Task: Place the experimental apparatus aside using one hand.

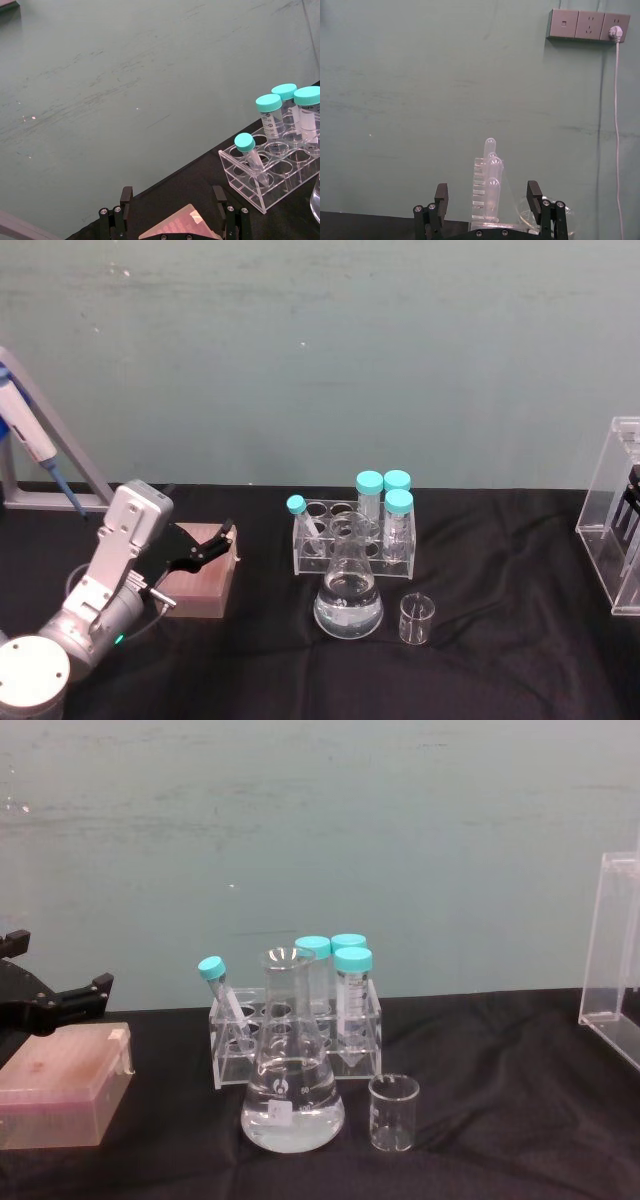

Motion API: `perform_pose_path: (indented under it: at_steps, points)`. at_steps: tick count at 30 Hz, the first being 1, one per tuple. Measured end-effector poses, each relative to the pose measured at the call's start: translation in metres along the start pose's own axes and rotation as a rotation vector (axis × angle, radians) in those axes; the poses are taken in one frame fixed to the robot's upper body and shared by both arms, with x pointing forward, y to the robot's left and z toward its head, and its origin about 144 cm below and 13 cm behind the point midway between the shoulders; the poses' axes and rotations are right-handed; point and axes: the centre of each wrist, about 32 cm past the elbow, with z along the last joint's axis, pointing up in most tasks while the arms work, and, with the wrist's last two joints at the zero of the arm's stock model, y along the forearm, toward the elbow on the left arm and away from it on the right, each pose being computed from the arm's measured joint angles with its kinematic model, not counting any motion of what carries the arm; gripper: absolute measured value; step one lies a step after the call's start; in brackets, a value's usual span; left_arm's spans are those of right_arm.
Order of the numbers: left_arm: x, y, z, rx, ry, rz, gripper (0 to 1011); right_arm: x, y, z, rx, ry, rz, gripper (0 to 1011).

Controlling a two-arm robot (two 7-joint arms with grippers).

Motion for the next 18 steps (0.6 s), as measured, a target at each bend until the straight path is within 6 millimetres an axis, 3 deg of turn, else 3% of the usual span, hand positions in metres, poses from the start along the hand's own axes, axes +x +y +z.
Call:
perform_pose_path:
  at_steps: [18]
  points:
    - [0.000,0.000,0.000,0.000,0.000,0.000,1000,-0.005,-0.007,0.017,0.069,-0.027,0.013,1003]
